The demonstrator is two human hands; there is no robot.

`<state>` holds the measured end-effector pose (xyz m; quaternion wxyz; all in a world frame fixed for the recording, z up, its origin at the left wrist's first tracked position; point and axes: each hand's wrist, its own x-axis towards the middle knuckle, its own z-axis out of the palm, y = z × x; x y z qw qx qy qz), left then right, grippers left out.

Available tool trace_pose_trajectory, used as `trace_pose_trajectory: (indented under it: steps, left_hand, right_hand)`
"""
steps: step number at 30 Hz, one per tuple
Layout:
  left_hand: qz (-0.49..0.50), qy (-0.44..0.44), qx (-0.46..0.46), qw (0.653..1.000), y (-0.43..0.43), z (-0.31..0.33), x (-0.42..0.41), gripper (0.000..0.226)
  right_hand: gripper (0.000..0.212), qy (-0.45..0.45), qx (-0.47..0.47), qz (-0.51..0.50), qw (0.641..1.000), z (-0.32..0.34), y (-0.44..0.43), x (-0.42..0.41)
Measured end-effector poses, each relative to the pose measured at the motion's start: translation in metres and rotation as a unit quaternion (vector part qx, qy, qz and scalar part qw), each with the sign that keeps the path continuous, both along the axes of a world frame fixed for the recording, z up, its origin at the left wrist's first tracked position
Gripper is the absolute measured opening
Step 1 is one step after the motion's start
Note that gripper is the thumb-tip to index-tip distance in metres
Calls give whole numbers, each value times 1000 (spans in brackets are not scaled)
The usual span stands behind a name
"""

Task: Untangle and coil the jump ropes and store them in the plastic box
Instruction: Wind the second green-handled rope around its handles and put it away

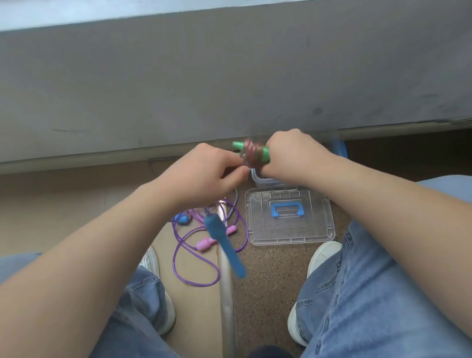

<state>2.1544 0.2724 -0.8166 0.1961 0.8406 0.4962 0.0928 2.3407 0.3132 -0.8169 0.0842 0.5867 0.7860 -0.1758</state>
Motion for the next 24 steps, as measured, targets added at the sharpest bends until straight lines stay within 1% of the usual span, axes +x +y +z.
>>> trace_pose_trajectory:
  steps: [2,5,7,10,11,13,15,17,19,20,21,23,24]
  left_hand:
    - [-31,22,43,998,1,1,-3,40]
    - [-52,39,74,995,0,-3,-4,54]
    - [-63,50,84,993,-3,-4,-2,62]
    - [-79,34,90,992,-5,-4,4,64]
    - [-60,25,82,995,-5,-3,6,65]
    - [28,-9,33,999,1,-3,4,69]
    - [120,-38,-49,991,8,-3,-4,73]
    - [170,-59,-132,975,11,-5,-9,68]
    - [168,-83,-193,963,8,-8,-6,56]
    - [159,-99,-220,957,5,-11,-3,53]
    - [154,-117,-245,950,3,-14,-1,56]
    - [157,-157,-277,935,0,-18,2,62]
    - [154,-173,-288,929,-1,-19,3,60]
  right_hand:
    - [25,-29,-42,38,998,3,-7,-1]
    - [20,-21,-160,84,983,6,-17,-5]
    - [20,-1,-247,111,963,7,-19,-3]
    - [19,23,-340,136,930,12,-21,0]
    - [17,27,-360,145,921,14,-23,0]
    - [20,52,-401,162,900,18,-29,-2]
    - [23,129,-433,166,877,22,-35,-3]
    - [21,238,-410,138,870,28,-36,-2]
    - [20,341,-341,86,872,33,-31,1]
    - [24,382,-303,53,872,33,-27,2]
    - [27,414,-262,13,872,31,-22,3]
    - [17,430,-184,-76,880,21,-11,5]
    - [18,415,-157,-117,889,15,-6,6]
